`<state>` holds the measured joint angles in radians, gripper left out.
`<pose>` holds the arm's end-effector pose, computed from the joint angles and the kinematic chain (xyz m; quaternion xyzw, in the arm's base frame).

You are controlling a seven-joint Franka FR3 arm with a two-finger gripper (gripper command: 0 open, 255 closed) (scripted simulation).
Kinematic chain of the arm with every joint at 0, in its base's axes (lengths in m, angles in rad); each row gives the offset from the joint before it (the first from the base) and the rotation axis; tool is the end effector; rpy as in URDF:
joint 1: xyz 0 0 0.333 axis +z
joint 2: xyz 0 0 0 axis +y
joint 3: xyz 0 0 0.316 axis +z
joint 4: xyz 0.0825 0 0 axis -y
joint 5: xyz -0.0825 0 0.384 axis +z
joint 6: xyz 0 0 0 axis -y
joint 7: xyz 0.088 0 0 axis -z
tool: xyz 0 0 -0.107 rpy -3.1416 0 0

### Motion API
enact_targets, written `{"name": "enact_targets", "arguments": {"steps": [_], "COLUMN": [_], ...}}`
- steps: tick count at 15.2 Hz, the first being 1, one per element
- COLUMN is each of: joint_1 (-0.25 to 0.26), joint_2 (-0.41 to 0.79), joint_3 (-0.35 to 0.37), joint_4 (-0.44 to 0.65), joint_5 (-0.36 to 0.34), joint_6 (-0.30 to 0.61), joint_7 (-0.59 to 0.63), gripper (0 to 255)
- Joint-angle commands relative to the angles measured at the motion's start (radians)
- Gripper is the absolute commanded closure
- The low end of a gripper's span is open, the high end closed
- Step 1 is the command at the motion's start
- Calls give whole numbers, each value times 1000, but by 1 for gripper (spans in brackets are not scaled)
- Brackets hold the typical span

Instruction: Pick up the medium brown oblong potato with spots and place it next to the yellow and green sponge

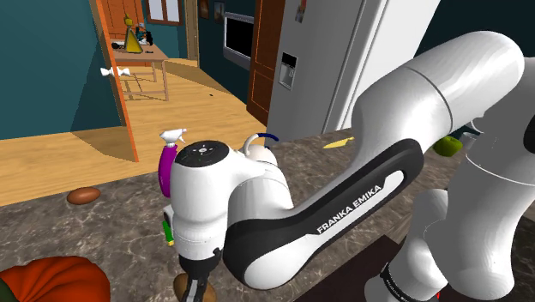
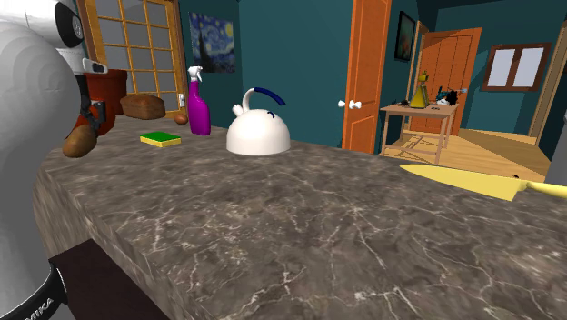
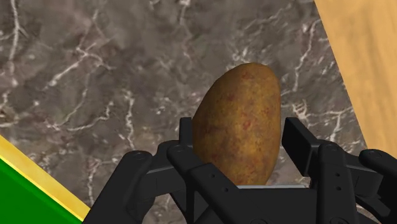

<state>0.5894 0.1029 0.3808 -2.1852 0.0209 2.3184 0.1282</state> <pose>0.3114 0.4524 0.3483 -0.9155 -0.4009 -0.0019 0.0327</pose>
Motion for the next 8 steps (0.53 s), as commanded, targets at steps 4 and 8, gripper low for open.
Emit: {"name": "enact_targets", "arguments": {"steps": [4, 8], "joint_1": [1, 3], "joint_2": [10, 7], "joint_3": [0, 2], "joint_4": [-9, -10], "joint_5": [-2, -1], "joint_6": [1, 0], "joint_7": [1, 4], "gripper": [255, 0]}}
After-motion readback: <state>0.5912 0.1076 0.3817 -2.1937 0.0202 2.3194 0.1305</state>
